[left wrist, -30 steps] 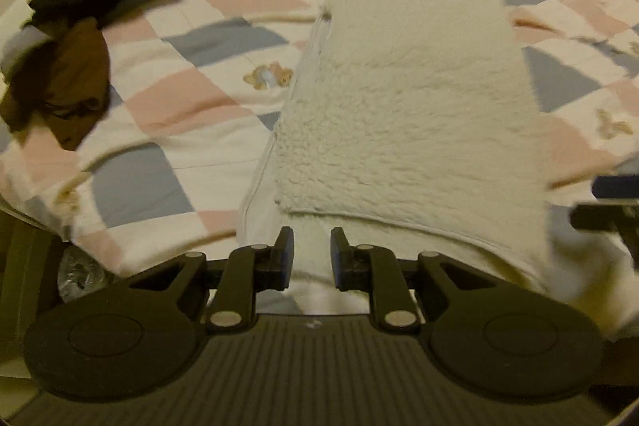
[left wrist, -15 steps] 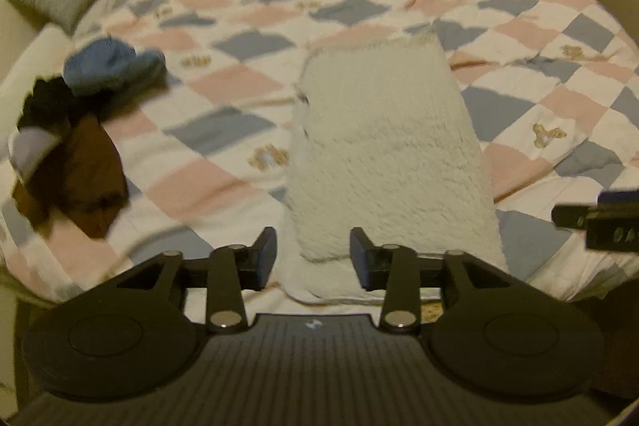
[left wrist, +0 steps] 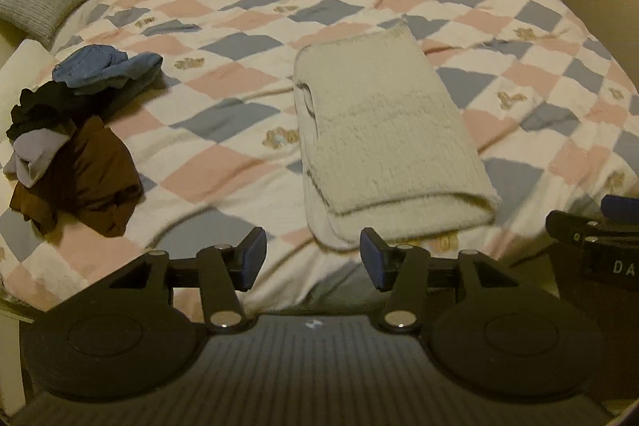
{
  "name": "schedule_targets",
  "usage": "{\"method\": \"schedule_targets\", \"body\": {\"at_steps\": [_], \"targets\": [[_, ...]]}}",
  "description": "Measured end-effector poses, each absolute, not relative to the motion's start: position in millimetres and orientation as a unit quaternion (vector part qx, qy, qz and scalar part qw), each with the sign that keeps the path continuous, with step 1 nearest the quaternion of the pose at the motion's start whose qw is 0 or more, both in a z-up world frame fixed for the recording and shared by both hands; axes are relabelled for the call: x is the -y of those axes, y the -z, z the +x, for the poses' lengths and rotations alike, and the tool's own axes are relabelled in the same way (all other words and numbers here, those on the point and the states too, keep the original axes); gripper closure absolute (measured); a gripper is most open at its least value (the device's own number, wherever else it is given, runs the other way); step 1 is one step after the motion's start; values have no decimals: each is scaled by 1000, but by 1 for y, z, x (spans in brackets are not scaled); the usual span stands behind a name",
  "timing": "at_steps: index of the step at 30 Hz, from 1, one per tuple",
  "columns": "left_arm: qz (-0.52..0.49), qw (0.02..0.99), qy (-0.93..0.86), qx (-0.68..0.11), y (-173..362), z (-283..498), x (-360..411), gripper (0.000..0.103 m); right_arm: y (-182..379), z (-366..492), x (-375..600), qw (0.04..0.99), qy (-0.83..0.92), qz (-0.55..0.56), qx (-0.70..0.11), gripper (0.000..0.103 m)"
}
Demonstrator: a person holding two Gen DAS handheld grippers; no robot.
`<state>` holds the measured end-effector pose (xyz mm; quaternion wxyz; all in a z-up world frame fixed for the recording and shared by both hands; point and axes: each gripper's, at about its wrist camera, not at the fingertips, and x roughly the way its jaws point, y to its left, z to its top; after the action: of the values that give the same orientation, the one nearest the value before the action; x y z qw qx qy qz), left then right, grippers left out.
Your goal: Fold clothes
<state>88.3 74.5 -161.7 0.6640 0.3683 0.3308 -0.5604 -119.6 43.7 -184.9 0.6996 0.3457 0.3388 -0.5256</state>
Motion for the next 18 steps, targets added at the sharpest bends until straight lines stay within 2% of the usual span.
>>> {"method": "schedule_targets", "body": {"at_steps": [18], "targets": [[371, 647, 576, -333, 165, 99, -108, 51, 180, -106, -95, 704, 529, 318, -351, 22]]}}
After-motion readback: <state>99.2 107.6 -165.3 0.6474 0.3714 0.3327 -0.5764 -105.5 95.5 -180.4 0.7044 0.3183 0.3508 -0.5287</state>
